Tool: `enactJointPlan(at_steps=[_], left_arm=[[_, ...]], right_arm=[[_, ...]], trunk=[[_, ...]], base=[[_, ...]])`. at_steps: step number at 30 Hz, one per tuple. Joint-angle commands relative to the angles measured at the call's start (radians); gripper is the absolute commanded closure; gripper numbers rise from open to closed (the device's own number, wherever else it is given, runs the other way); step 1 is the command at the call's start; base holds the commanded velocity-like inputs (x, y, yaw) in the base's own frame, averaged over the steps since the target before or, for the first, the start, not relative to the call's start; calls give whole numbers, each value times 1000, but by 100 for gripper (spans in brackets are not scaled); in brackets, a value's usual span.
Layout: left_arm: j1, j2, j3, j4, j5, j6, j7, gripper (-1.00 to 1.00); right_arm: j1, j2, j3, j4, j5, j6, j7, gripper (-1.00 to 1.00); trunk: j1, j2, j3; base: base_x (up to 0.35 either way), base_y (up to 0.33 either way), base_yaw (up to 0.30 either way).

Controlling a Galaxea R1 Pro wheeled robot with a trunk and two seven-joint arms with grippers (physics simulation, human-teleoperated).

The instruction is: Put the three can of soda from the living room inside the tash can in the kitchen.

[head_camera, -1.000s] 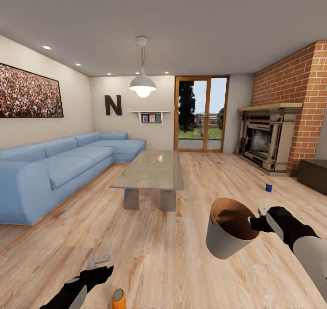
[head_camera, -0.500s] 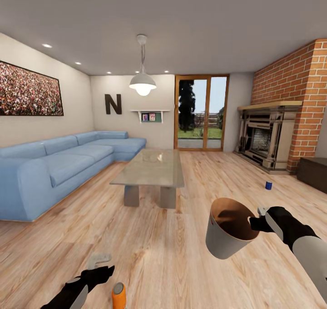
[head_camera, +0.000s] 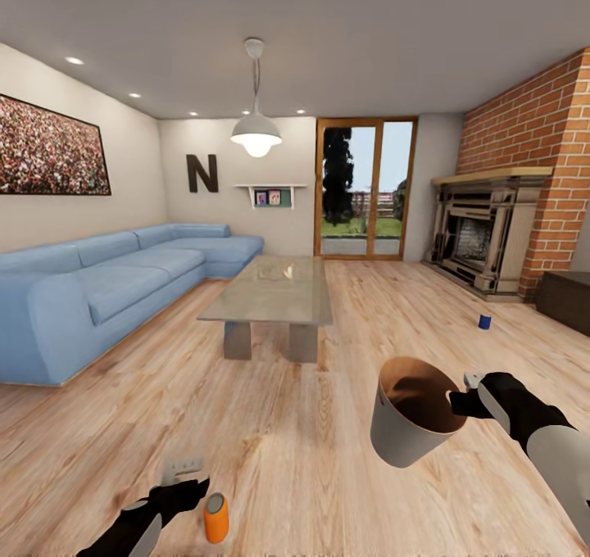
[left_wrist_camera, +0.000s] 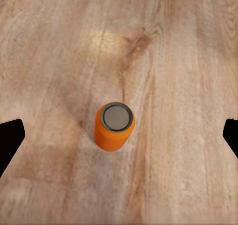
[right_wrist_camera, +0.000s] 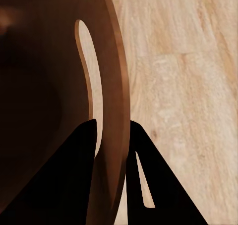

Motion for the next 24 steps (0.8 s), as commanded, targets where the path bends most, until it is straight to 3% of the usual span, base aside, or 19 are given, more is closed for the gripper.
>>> enactJointPlan(at_steps=[1, 18, 24], left_arm=[[0, 0, 0, 0, 0, 0, 0, -100], [0, 0, -22, 1, 0, 0, 1, -100], [0, 0, -22, 0, 1, 0, 0, -100]], right_arm=[[-1, 0, -4, -1, -11, 0, 6, 100], [-1, 4, -3, -1, -11, 0, -18, 100], [-1, 3, -3, -1, -11, 0, -21, 100]], trunk=[[0, -1, -4], [8, -4, -70], [8, -4, -70]], base=[[0, 0, 0], [0, 0, 0], [0, 0, 0]])
